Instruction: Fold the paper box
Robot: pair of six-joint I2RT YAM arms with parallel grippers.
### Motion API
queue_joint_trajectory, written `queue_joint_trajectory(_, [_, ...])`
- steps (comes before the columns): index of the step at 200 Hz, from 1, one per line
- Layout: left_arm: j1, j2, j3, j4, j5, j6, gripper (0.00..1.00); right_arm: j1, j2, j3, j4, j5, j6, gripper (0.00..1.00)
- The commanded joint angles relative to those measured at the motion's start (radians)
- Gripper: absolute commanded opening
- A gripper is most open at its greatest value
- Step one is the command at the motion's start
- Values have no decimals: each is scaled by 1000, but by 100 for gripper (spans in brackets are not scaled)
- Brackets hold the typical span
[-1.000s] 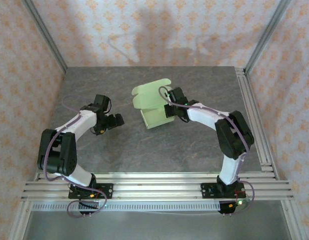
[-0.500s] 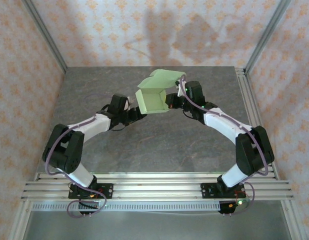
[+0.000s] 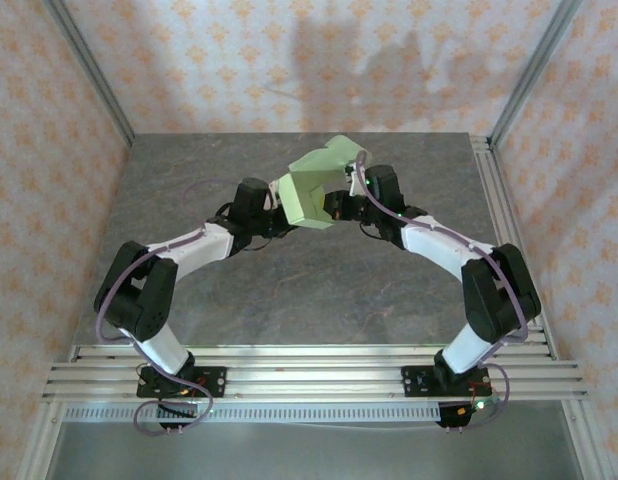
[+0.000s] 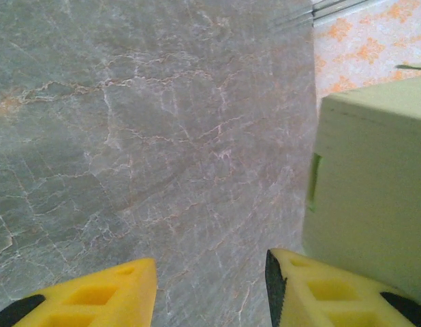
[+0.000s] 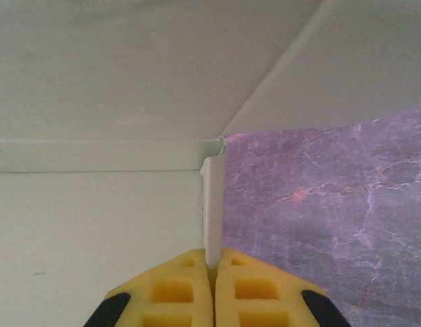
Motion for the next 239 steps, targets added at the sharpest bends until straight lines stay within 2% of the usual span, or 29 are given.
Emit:
queue_joint_trajectory(1, [-25,12,59,50,33,-18,47,50,30,20,-39,33,-66,7])
queue_joint_trajectory(40, [-29,20,67,63,31,-21,47,76,43,29,-66,68,-91,7])
queue_joint_trajectory(130, [-28,34,126,89,30,-44,47,160,74,55,-197,233,-285,7])
queue_joint_trajectory(199, [-7,-10,35,-17,-34,33,52,131,-16,26,-156,258,-225,2])
queue_joint_trajectory(239, [0,-17,-35,8,-38,23,56,103,-67,17,-165,289,-214,0])
